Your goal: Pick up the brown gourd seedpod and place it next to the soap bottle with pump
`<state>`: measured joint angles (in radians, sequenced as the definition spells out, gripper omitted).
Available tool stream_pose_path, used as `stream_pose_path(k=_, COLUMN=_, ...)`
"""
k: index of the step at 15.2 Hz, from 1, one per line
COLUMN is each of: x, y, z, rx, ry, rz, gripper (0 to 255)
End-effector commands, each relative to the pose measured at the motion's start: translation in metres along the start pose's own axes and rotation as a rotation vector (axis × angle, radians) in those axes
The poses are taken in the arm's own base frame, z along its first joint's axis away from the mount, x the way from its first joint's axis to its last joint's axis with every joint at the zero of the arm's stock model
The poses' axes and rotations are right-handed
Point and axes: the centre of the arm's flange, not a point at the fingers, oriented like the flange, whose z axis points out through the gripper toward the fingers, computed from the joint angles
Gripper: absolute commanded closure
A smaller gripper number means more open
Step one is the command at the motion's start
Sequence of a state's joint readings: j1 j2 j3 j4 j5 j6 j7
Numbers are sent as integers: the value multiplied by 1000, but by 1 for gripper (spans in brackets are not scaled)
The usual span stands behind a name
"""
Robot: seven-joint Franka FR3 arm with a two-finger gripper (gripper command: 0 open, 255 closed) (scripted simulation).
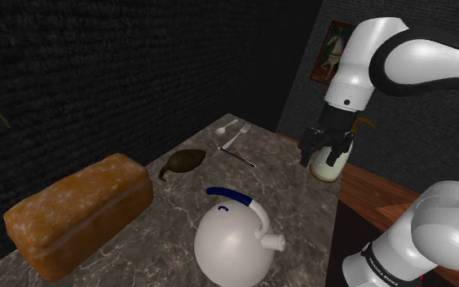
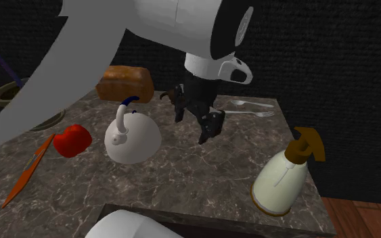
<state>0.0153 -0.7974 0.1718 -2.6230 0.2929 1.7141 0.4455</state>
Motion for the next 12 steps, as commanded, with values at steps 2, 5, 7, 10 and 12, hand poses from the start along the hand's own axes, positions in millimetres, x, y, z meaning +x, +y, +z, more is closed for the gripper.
stream_pose_path(k=2, x=-3, y=-32, z=17, rx=33, ry=38, rz=89, gripper=0)
stream_pose_path(k=5, x=-2, y=-64, z=33, rx=64, ry=75, rz=172, gripper=0)
stream_pose_path(k=7, x=1, y=-85, z=43, rx=84, ry=100, rz=228, gripper=0)
stream_pose_path(k=10, x=7, y=-117, z=57, rx=114, ry=138, rz=311, gripper=0)
stream_pose_path(k=12, x=13, y=-138, z=66, rx=134, ry=163, rz=366, gripper=0)
